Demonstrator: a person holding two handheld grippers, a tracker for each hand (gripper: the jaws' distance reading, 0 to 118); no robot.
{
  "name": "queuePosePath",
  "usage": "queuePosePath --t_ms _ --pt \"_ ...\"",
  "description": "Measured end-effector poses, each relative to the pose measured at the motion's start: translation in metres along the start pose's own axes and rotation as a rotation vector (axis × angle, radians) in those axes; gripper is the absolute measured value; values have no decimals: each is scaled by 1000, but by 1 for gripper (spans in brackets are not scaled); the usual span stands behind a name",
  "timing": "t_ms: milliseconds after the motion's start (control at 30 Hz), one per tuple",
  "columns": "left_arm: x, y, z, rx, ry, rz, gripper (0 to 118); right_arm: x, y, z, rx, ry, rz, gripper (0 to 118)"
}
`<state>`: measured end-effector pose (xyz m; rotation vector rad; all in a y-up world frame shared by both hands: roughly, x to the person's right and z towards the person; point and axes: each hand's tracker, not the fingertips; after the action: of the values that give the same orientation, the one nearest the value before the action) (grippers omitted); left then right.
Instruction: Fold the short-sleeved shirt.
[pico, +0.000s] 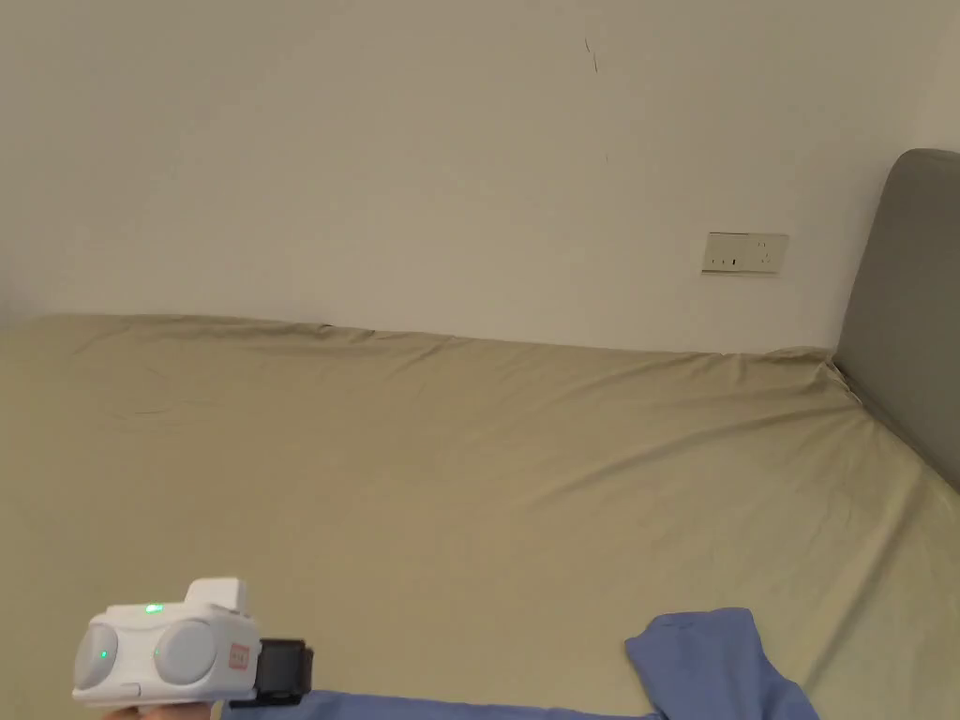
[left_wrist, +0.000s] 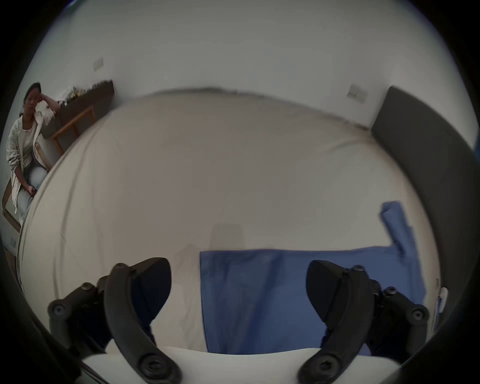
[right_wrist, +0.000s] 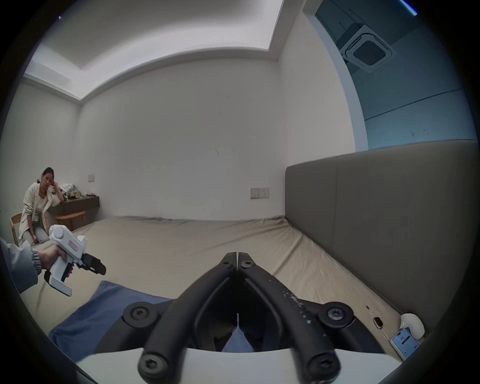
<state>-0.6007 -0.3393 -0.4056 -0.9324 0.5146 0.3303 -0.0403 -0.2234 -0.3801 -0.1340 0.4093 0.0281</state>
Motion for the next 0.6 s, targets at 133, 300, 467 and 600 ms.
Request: queuePosePath --t_ms 133,300,467,600 --pt "-8 -16 -52 -121 60 63 58 3 -19 -39 -97 -3 7 2" --pt "7 -33 -20 -3 4 24 0 17 -39 -108 -276 14 -27 66" --pt "-1 -27 -10 93 -6 -35 1 48 -85 -226 -583 -12 9 94" --pt "0 -35 6 108 -45 -12 1 51 -122 -284 -825 -6 -32 91"
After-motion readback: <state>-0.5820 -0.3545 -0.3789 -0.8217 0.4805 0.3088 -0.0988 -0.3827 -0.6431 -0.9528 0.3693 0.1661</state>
